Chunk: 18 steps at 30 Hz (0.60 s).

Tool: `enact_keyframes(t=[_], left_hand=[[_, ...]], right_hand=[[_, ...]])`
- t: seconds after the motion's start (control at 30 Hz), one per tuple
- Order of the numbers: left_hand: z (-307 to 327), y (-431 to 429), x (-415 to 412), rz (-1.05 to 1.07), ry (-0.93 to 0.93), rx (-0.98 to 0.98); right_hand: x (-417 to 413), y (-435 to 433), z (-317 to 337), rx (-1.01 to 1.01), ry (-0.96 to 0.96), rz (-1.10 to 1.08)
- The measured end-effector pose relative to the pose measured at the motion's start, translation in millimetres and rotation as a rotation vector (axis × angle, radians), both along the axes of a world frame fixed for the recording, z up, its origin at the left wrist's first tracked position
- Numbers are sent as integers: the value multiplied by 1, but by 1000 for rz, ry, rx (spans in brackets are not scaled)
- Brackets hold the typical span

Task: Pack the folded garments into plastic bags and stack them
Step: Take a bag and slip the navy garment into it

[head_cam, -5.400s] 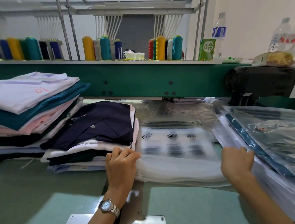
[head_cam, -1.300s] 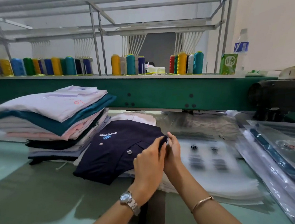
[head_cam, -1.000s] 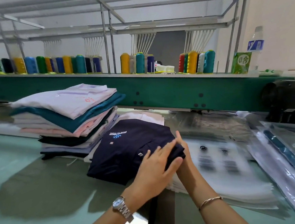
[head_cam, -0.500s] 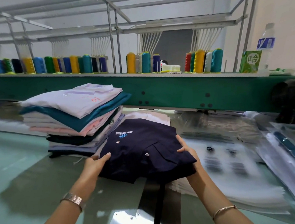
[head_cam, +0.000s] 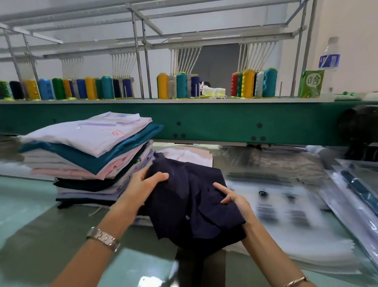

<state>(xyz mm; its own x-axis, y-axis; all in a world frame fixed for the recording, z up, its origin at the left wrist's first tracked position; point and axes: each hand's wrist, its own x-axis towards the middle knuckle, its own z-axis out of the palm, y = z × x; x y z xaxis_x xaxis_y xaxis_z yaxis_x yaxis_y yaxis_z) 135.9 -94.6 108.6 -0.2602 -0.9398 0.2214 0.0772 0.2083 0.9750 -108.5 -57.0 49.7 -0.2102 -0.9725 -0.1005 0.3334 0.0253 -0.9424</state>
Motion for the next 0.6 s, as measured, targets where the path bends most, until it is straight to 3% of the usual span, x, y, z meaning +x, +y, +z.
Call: enact_keyframes(t=[0.2, 0.33, 0.47, 0.6], left_hand=[[11, 34, -53, -164, -237, -251], [-2, 55, -74, -210, -570, -406], [-17, 75, -88, -158, -849, -620], [-23, 98, -97, -95, -962, -830]], right_hand=[[13, 15, 2, -4, -233, -19], [20, 22, 1, -91, -391, 50], [18, 31, 1, -150, -401, 12], [14, 42, 7, -149, -286, 12]])
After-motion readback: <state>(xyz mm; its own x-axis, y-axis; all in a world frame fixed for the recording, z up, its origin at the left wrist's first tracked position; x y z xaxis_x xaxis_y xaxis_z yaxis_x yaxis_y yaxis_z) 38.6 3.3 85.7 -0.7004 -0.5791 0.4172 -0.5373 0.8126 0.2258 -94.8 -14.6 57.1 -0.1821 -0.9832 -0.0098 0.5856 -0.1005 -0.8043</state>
